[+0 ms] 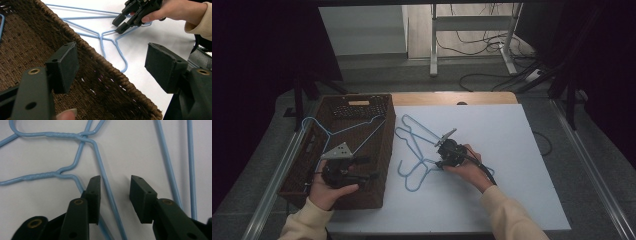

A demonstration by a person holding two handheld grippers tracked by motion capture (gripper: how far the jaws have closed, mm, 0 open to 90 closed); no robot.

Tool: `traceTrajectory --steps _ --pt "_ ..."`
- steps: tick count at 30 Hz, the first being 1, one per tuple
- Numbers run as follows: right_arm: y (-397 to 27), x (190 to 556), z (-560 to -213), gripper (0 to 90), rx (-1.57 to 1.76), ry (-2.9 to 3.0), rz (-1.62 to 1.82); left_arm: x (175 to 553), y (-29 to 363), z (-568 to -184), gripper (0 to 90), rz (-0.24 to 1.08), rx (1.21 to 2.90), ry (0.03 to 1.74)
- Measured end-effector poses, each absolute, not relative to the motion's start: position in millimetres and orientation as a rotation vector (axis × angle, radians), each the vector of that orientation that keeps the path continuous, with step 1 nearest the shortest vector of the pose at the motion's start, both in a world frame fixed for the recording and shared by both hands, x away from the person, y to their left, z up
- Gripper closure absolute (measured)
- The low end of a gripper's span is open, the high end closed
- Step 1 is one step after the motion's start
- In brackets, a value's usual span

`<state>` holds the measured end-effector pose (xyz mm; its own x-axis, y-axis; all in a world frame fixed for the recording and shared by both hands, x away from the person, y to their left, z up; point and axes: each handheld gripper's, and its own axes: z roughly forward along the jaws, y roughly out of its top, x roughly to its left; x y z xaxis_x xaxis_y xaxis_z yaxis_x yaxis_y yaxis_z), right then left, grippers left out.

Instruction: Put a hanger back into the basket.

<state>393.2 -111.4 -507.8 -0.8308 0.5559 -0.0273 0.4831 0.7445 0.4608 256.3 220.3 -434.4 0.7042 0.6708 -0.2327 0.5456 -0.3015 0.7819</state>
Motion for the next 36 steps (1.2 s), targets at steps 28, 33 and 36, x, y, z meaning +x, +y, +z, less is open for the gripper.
traceTrajectory --steps 28,33,36 --pt "-114.3 395.9 -505.3 84.0 0.853 2.813 0.648 254.6 220.5 -433.9 26.9 0.173 1.984 0.93" --pt "-117.9 395.7 -502.9 86.8 0.841 2.801 0.646 254.3 221.8 -433.4 26.9 0.175 1.981 0.93" --pt "-122.3 394.1 -500.4 87.0 0.83 2.816 0.674 254.2 222.8 -433.1 26.9 0.177 1.977 0.933"
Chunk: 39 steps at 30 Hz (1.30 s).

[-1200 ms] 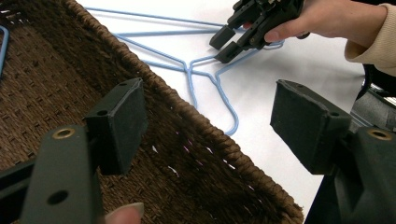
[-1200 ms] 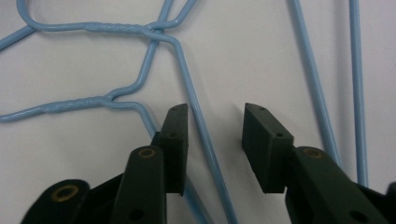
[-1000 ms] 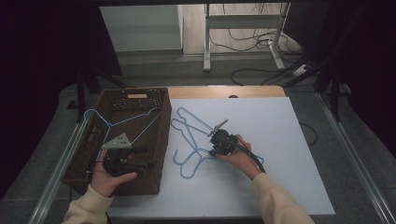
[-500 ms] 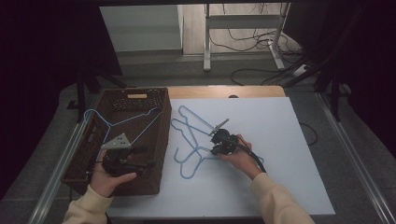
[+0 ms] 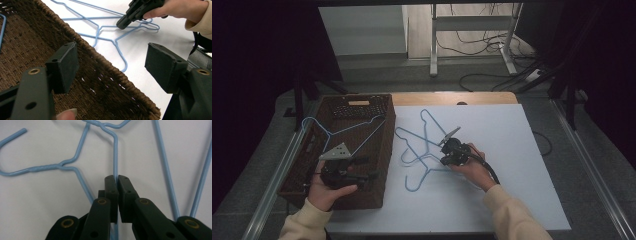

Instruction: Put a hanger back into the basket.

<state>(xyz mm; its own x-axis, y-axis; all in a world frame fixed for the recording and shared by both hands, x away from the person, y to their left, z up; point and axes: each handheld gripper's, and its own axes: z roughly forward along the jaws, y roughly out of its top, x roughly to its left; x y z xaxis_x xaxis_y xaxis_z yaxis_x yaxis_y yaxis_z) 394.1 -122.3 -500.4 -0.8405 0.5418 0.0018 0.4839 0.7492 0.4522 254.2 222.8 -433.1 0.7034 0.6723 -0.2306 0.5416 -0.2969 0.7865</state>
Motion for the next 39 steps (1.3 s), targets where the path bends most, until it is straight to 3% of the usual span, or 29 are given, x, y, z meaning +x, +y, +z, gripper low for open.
traceTrajectory --steps 17,32,39 --pt "-180.2 349.4 -467.9 87.3 0.683 2.835 0.852 254.6 221.0 -431.6 26.9 0.178 1.977 0.926" --pt "-227.7 303.0 -490.2 87.1 0.674 2.929 0.791 255.5 214.8 -433.0 26.9 0.163 1.989 0.916" --pt "-228.3 294.9 -475.8 87.2 0.631 2.918 0.893 255.1 205.8 -433.6 27.1 0.159 2.007 0.894"
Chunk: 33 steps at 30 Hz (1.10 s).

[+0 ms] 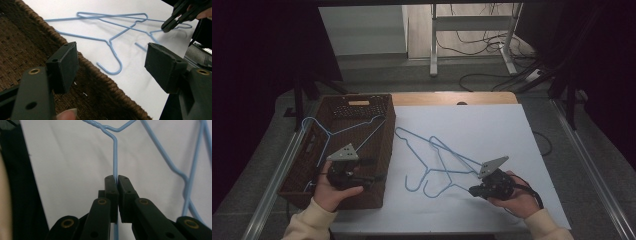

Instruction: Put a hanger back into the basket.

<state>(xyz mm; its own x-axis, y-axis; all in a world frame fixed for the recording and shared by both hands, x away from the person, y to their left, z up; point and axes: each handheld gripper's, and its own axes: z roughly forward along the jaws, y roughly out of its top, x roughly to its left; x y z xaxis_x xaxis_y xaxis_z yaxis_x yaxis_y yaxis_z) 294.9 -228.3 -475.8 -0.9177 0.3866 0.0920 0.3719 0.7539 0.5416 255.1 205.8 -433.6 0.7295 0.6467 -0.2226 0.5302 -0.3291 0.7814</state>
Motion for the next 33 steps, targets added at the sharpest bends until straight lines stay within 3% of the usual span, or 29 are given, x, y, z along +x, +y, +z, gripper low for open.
traceTrajectory --steps 19,33 --pt "-259.7 292.6 -438.2 87.4 0.669 2.79 1.193 273.0 147.7 -423.8 27.3 0.116 2.095 0.763" --pt "-267.0 301.2 -421.4 87.6 0.78 2.713 1.308 276.2 139.7 -421.9 27.2 0.098 2.097 0.754"
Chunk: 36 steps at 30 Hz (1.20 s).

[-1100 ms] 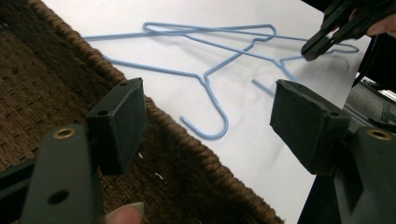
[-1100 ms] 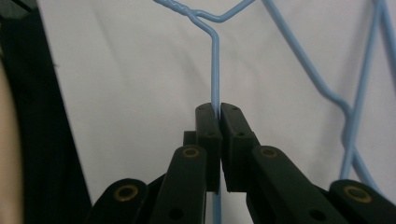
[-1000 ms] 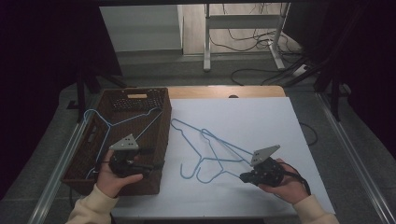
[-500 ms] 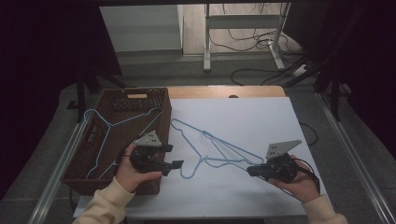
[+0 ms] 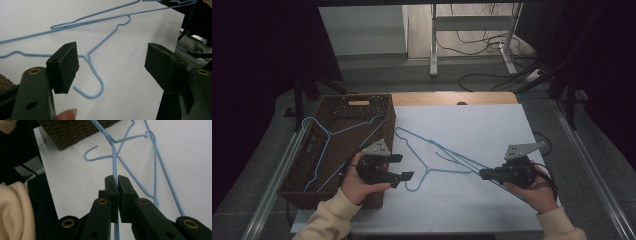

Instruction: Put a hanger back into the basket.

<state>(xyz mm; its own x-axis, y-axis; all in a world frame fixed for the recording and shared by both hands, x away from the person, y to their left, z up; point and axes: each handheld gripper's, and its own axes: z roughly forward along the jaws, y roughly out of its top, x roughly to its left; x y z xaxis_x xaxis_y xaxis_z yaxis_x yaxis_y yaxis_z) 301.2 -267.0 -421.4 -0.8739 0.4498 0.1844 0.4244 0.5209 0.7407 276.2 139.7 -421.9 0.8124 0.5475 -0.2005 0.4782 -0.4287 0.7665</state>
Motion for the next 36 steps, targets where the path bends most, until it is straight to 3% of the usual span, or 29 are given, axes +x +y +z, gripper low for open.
traceTrajectory --steps 22,36 --pt "-275.1 297.1 -405.2 87.8 0.758 2.702 1.505 299.6 87.7 -421.8 28.1 0.061 2.142 0.714" --pt "-274.0 293.7 -403.3 87.7 0.708 2.736 1.543 306.4 76.6 -429.4 29.5 0.059 2.145 0.701"
